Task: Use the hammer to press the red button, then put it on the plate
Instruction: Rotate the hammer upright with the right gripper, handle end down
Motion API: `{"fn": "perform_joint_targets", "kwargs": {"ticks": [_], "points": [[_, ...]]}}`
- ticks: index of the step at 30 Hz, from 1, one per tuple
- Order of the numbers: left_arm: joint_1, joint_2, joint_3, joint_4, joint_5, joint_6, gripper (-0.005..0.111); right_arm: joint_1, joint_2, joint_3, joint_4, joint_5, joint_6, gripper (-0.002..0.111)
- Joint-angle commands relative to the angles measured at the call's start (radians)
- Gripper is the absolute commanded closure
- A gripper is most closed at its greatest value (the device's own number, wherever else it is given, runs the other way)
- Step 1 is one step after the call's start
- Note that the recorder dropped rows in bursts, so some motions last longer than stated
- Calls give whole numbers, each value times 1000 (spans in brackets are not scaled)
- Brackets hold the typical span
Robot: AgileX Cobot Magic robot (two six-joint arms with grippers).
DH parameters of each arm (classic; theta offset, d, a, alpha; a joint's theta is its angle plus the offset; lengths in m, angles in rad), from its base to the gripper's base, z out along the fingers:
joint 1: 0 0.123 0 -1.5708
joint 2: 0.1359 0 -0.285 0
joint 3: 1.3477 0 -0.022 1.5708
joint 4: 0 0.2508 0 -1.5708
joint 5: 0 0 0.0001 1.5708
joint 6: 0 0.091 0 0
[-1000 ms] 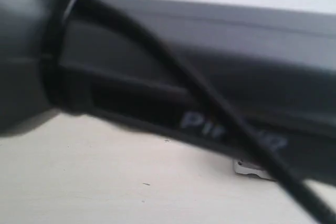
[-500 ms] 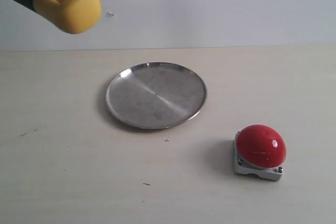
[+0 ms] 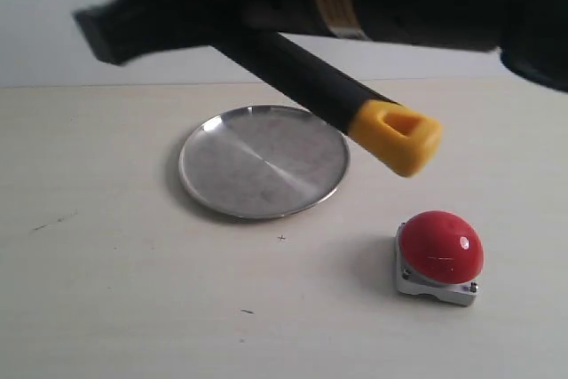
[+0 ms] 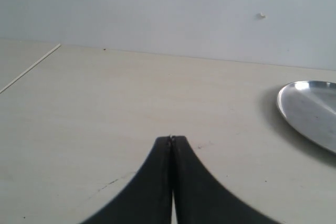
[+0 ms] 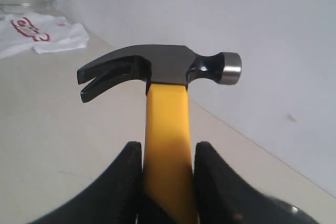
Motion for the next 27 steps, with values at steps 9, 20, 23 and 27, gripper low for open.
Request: {"fn": "perform_joint_targets", "kwargs": {"ticks": [9, 20, 23, 27], "points": [[3, -7, 0, -5, -2, -1, 107, -15, -127, 232, -288, 139, 248, 108], [3, -7, 0, -5, -2, -1, 107, -15, -127, 252, -288, 129, 290, 108], [3, -7, 0, -5, -2, -1, 107, -15, -127, 252, -288, 129, 294, 108], [3, -7, 0, -5, -2, -1, 107, -15, -127, 252, -288, 116, 319, 108]]}}
